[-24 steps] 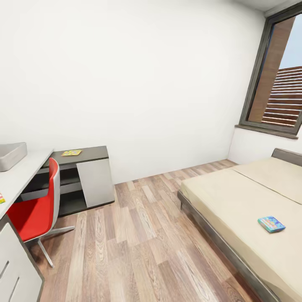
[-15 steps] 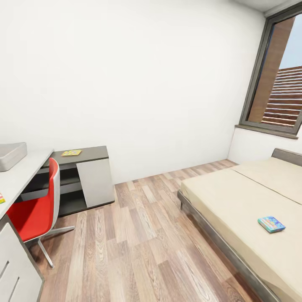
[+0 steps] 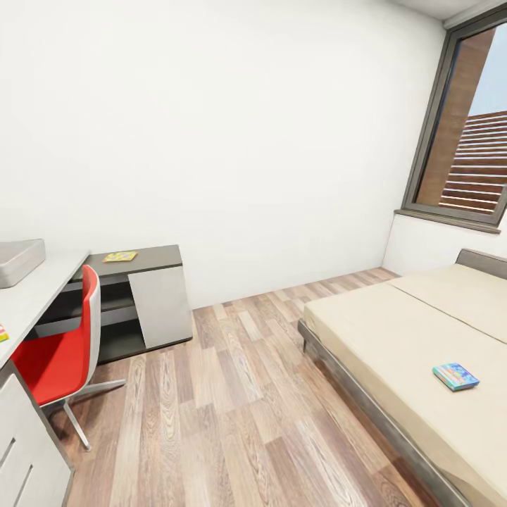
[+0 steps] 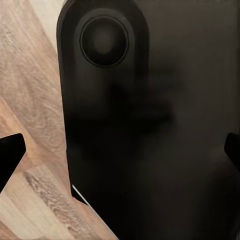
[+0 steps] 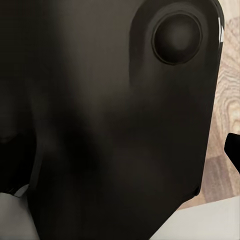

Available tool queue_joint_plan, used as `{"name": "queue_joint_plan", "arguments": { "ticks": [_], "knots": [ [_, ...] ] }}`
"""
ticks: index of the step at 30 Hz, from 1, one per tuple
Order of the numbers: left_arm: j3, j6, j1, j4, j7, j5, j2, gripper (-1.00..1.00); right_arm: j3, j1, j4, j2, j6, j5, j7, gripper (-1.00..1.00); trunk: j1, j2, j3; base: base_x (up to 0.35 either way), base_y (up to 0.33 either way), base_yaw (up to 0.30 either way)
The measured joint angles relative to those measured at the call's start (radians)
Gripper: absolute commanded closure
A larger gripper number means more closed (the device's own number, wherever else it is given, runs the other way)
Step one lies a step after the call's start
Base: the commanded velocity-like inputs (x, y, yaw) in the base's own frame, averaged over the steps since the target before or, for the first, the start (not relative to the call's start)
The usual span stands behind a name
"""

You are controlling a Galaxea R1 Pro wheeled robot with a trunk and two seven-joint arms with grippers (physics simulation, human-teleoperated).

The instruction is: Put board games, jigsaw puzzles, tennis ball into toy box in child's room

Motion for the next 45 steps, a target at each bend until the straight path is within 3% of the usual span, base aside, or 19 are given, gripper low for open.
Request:
{"name": "queue_joint_plan", "arguments": {
  "ticks": [17,28,37,45],
  "knots": [
    [0.003,0.000,0.000,0.002,-0.001,0.001,-0.003,-1.00,0.001,0.000,0.000,-0.021,-0.004,0.004,-0.001,-1.00,0.000,0.000,0.000,0.000,0.000,0.000],
    [-0.005,0.002,0.000,0.000,-0.001,-0.005,0.001,-1.00,0.000,0.000,0.000,-0.029,-0.009,0.003,-0.001,-1.00,-0.042,0.077,0.034,0.000,0.000,0.000],
    [0.003,0.002,-0.001,-0.005,0.000,-0.005,0.005,-1.00,-0.001,0.000,0.000,-0.023,-0.037,0.002,-0.001,-1.00,-0.077,0.140,0.063,0.000,0.000,0.000],
    [0.006,0.014,-0.002,-0.067,0.000,-0.004,0.005,-1.00,-0.002,0.000,-0.012,-0.006,-0.069,0.001,0.000,-1.00,-0.107,0.196,0.088,0.000,0.000,0.000]
  ]
}}
